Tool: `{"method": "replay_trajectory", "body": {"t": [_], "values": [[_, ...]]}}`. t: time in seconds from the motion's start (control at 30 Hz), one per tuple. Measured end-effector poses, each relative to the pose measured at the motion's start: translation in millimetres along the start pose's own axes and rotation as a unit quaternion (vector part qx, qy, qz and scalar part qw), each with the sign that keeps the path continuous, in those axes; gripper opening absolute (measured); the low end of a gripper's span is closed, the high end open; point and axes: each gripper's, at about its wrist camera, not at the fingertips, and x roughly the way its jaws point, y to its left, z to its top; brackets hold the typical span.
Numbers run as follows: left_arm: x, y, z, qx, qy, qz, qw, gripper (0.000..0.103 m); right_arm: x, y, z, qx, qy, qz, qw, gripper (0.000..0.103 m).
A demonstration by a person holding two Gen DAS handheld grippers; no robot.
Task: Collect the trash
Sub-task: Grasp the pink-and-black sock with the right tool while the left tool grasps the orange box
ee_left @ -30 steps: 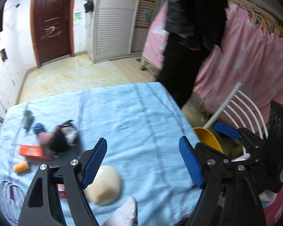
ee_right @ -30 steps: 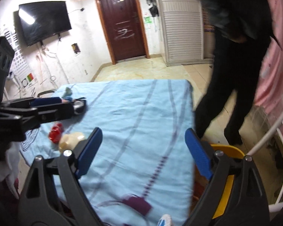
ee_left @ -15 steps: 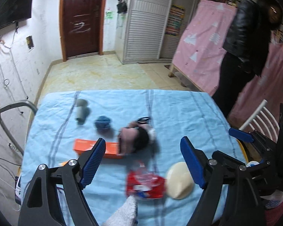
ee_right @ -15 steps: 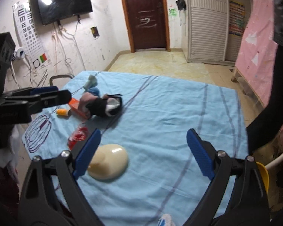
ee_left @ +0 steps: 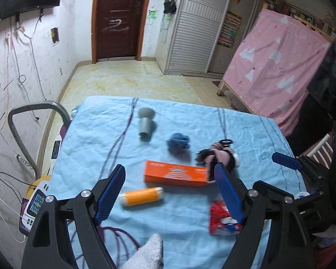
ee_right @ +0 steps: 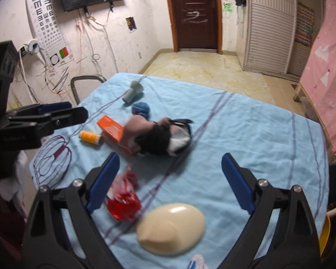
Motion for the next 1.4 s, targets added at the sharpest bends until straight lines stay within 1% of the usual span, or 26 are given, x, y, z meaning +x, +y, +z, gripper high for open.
{"method": "replay_trajectory", "body": {"t": [0.17,0.27,0.3,0.47,0.6,0.7,0.73,0.83,0.93,1.03,1.13,1.3,1.4], "values": [[1,22,-1,-0.011,-0.005,0.012,0.9999,0.073,21,9,15,0.0,0.01,0.016,1.0,0.088],[4,32,-2,-0.012,-0.006,0.018,0.9997,0.076,37,12,24,0.004,0.021,0.022,1.0,0.089],[5,34,-2,-0.01,-0.006,0.021,0.9997,0.078,41,12,25,0.004,0.024,0.021,0.999,0.092],[12,38,-4,0.0,-0.001,0.018,0.9998,0.082,68,7,30,0.014,0.053,0.016,0.998,0.094],[21,36,-7,0.01,0.005,0.012,0.9999,0.083,81,-2,30,0.04,0.071,0.041,0.996,0.094],[26,30,-8,0.02,0.01,0.004,0.9997,0.084,83,-6,30,0.048,0.079,0.06,0.994,0.082],[28,27,-9,0.025,0.011,-0.001,0.9996,0.085,83,-6,30,0.048,0.078,0.061,0.994,0.079],[31,16,-10,0.045,0.013,-0.012,0.9989,0.088,80,-7,30,0.051,0.068,0.064,0.994,0.072],[34,2,-12,0.073,0.016,-0.018,0.997,0.092,70,-16,29,0.069,0.054,0.071,0.994,0.071],[42,-18,-14,0.114,0.023,-0.019,0.9931,0.092,53,-30,27,0.095,0.028,0.086,0.991,0.071],[50,-30,-13,0.137,0.032,-0.019,0.9899,0.092,40,-38,24,0.105,0.013,0.085,0.991,0.071],[57,-41,-11,0.159,0.04,-0.008,0.9864,0.092,17,-49,16,0.107,-0.001,0.074,0.992,0.072],[61,-41,-12,0.16,0.049,0.001,0.9859,0.092,4,-61,13,0.113,-0.015,0.069,0.991,0.072]]}}
